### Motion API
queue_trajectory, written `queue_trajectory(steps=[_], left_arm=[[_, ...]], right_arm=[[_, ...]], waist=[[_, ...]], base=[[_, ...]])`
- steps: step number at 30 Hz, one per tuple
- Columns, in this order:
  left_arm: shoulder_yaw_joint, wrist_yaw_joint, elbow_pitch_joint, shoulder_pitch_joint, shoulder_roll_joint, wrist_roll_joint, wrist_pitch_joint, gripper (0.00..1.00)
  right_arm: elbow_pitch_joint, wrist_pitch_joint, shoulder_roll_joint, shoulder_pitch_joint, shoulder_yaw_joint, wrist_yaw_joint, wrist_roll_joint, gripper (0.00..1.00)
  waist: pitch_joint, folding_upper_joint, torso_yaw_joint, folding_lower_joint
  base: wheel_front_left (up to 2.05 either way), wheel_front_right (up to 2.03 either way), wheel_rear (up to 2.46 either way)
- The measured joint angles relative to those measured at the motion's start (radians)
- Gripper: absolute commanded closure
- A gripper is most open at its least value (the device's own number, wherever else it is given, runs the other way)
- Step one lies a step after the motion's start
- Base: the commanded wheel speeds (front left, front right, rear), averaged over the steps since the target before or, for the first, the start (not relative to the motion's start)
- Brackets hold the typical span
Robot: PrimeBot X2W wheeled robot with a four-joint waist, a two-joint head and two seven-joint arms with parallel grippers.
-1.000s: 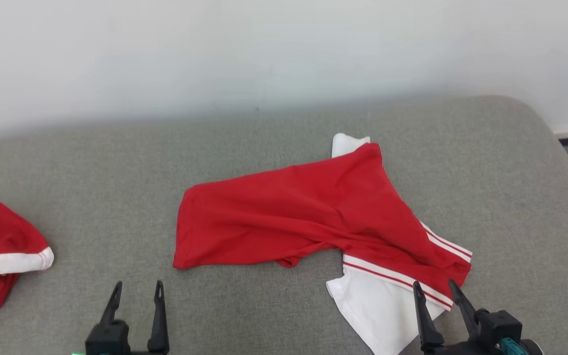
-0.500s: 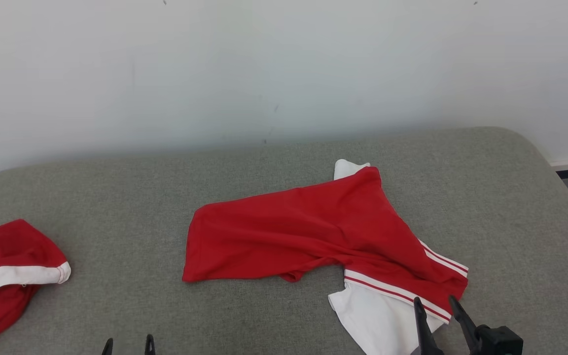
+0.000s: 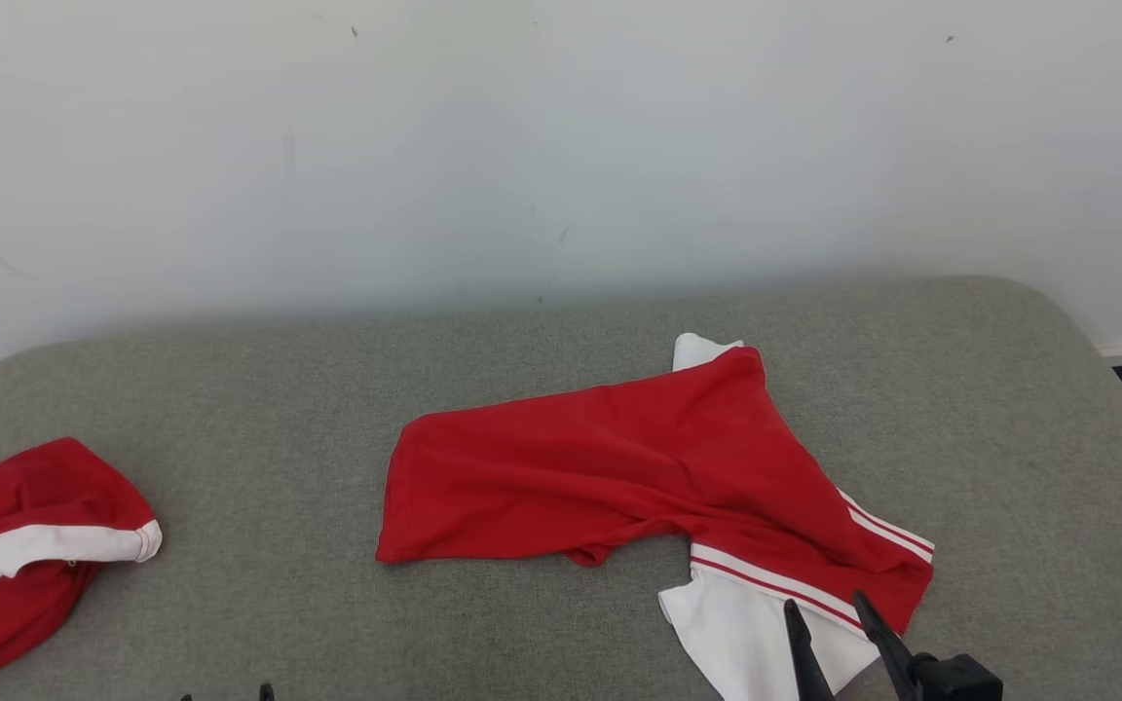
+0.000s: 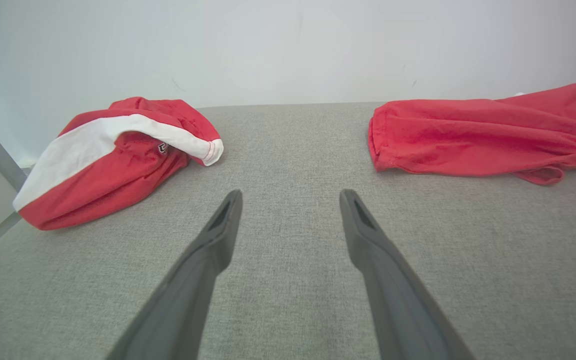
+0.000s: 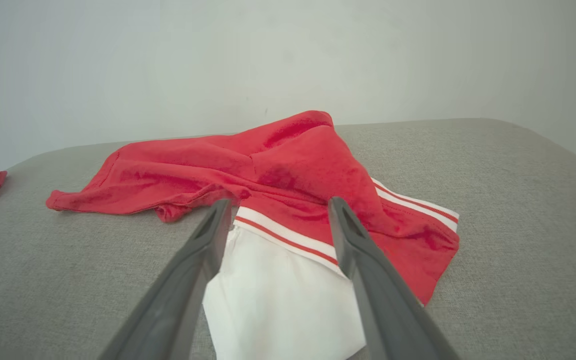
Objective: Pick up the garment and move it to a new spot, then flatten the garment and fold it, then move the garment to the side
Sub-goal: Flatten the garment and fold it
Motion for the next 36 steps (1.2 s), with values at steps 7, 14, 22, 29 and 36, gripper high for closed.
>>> queue_trajectory(steps=[7, 14, 22, 29, 36], left_arm=[[0.014, 0.000, 0.000, 0.000, -0.002, 0.000, 0.000, 0.00], [-0.006, -0.012, 0.012, -0.006, -0.003, -0.002, 0.000, 0.00], [-0.070, -0.012, 0.037, -0.024, -0.004, -0.027, 0.000, 0.00], [-0.092, -0.013, 0.045, -0.044, -0.004, -0.026, 0.000, 0.00], [-0.101, -0.018, 0.049, -0.057, -0.004, -0.020, 0.000, 0.00]], right_arm=[[-0.005, 0.000, 0.000, 0.002, 0.014, 0.000, -0.001, 0.00], [0.059, 0.000, 0.000, 0.005, 0.057, 0.000, -0.006, 0.00], [0.161, 0.000, 0.000, 0.024, 0.081, 0.000, -0.024, 0.00], [0.215, 0.000, 0.000, 0.018, 0.082, 0.000, 0.023, 0.00], [0.239, 0.000, 0.000, 0.003, 0.062, 0.000, 0.092, 0.00]], waist=[[0.007, 0.0000, -0.001, 0.0000], [0.032, 0.0001, 0.000, 0.0001], [0.075, 0.0000, 0.000, 0.0001], [0.096, 0.0001, 0.000, 0.0002], [0.112, 0.0001, 0.008, 0.0001]], base=[[0.00, 0.00, 0.00], [0.00, 0.00, 0.00], [0.00, 0.00, 0.00], [0.00, 0.00, 0.00], [0.00, 0.00, 0.00]])
